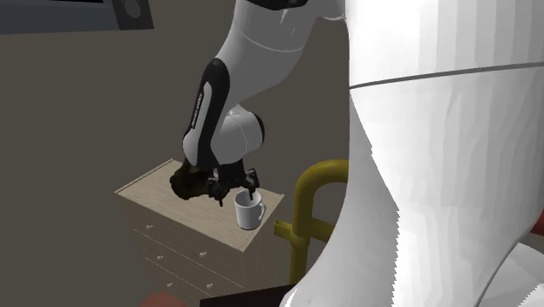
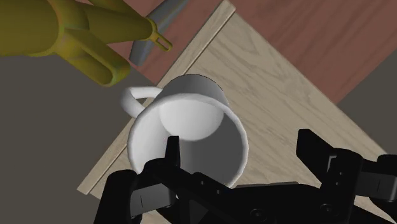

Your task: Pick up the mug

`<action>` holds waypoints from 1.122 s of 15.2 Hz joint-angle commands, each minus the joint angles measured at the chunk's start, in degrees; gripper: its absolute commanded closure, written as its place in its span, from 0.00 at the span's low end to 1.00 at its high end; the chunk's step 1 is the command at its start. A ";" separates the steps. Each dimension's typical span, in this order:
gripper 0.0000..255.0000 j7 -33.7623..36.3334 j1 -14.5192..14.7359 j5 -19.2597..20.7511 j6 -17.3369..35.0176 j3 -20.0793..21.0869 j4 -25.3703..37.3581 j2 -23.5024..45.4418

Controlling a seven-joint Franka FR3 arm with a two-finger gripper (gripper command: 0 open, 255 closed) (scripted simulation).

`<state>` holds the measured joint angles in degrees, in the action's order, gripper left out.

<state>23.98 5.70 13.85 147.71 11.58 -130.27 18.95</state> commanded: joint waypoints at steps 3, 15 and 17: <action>0.00 1.22 0.65 1.49 2.34 -0.90 0.58 2.99; 1.00 1.69 0.94 2.07 3.30 -1.30 0.78 4.17; 1.00 1.39 0.75 1.70 2.69 -1.03 0.64 3.40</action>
<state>25.48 6.52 15.72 150.69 10.41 -129.53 22.77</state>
